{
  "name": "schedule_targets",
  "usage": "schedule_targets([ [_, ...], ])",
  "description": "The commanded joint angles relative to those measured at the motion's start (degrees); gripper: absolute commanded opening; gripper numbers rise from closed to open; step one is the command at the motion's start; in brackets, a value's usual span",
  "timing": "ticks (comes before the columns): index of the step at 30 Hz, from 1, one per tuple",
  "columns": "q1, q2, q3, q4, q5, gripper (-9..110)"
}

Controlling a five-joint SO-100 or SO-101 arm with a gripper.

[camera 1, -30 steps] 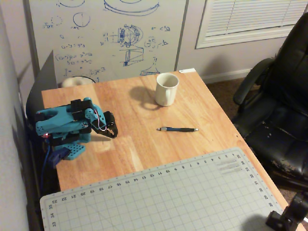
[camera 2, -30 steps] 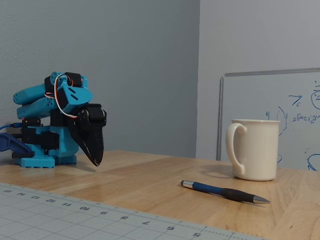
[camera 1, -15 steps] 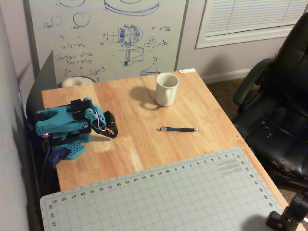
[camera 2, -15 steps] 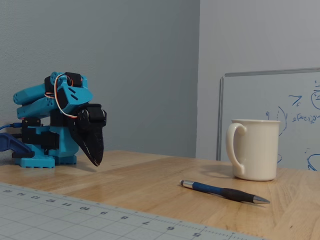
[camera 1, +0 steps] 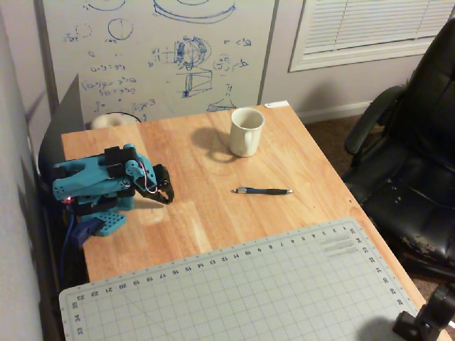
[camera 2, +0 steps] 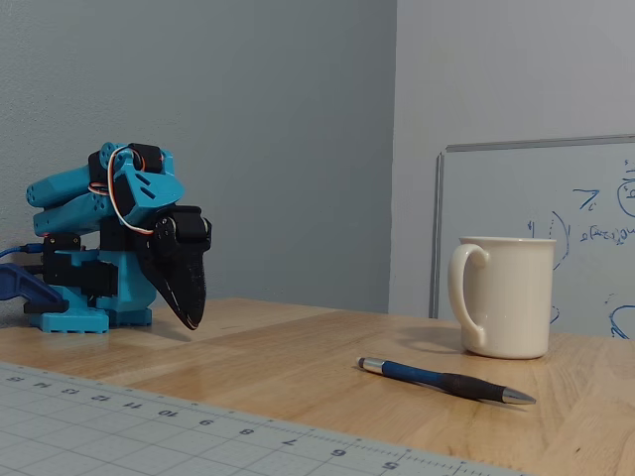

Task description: Touch the pen.

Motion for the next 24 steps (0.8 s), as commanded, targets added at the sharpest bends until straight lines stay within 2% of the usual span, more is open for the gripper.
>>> schedule_targets([
  [1, -0.4, 1.7, -0.8, 0.0, 0.1, 1],
  [24, -0.4, 1.7, -1.6, -0.2, 0.1, 1],
])
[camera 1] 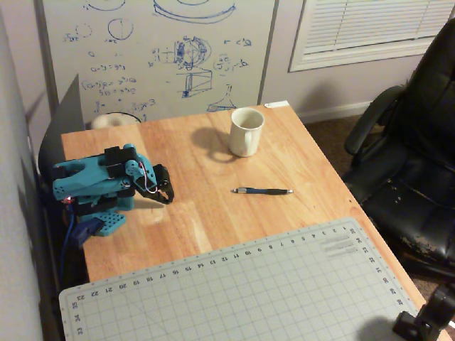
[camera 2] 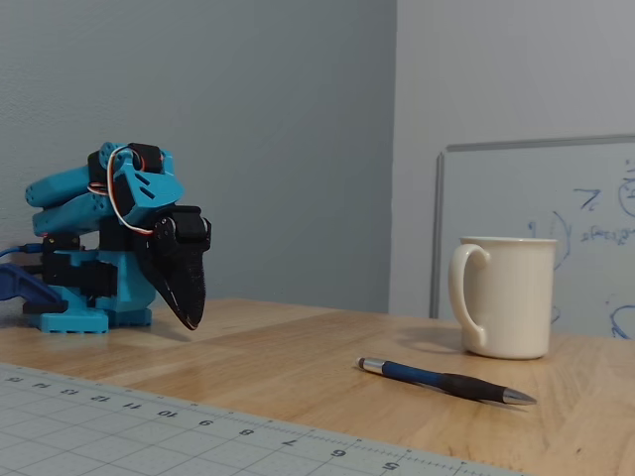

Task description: Touch the pen.

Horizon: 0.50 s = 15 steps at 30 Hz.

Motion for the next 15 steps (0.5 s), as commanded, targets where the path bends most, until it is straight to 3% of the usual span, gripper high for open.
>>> schedule_targets([
  [1, -0.4, 1.7, -1.8, -0.2, 0.1, 1],
  [15, -0.9, 0.6, -7.6, -7.4, 0.1, 1],
])
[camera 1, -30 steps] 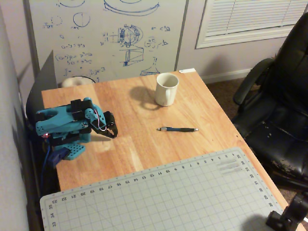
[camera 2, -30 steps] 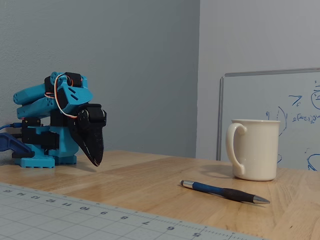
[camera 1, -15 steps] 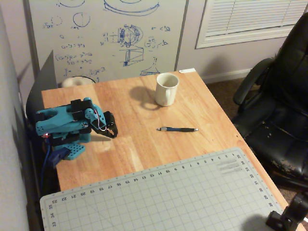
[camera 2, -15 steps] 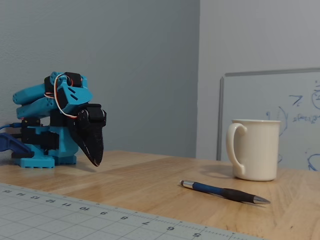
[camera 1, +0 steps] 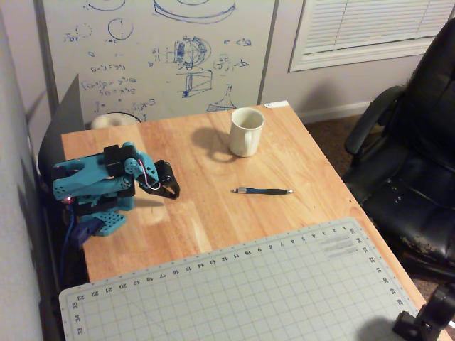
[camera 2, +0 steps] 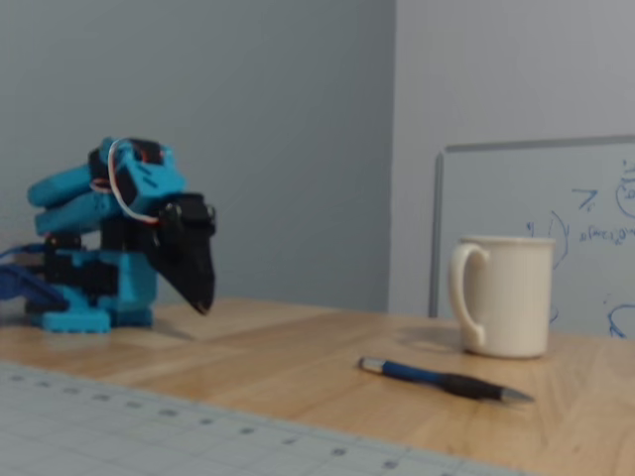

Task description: Touch the pen.

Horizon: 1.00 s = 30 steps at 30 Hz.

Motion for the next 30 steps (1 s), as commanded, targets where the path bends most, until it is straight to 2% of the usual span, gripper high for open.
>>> schedule_targets([
  [1, -1.4, 0.6, -5.8, -1.9, 0.1, 1],
  [10, -7.4, -2.7, -11.2, -2.2, 0.3, 0],
  [20, -8.0, -47.6, -42.9, -2.5, 0.2, 0],
  [30, -7.8, -82.4, -77.8, -2.5, 0.8, 0],
])
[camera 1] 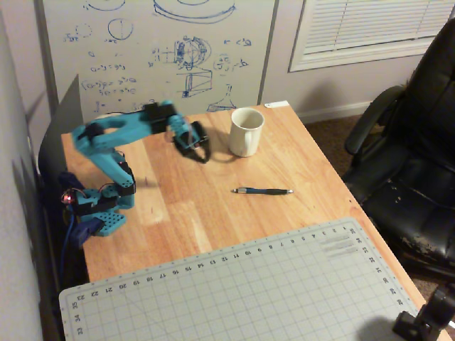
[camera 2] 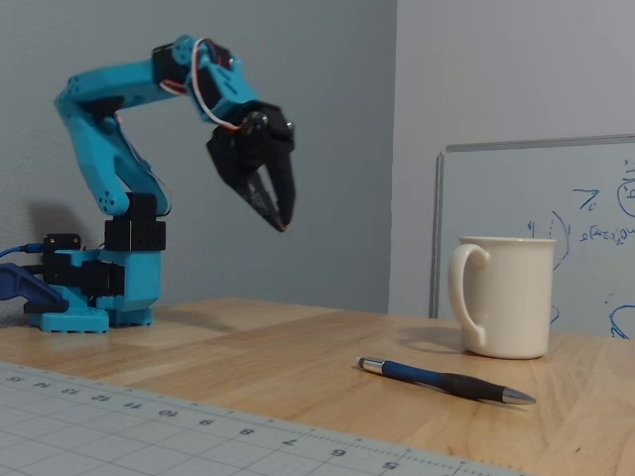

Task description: Touch the pen.

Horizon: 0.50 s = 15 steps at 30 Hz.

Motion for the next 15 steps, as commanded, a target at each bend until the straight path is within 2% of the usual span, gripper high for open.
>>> schedule_targets([
  [1, 0.0, -12.3, -16.5, -1.1, 0.8, 0],
  [15, 2.6, -50.4, -58.2, -1.0, 0.3, 0],
])
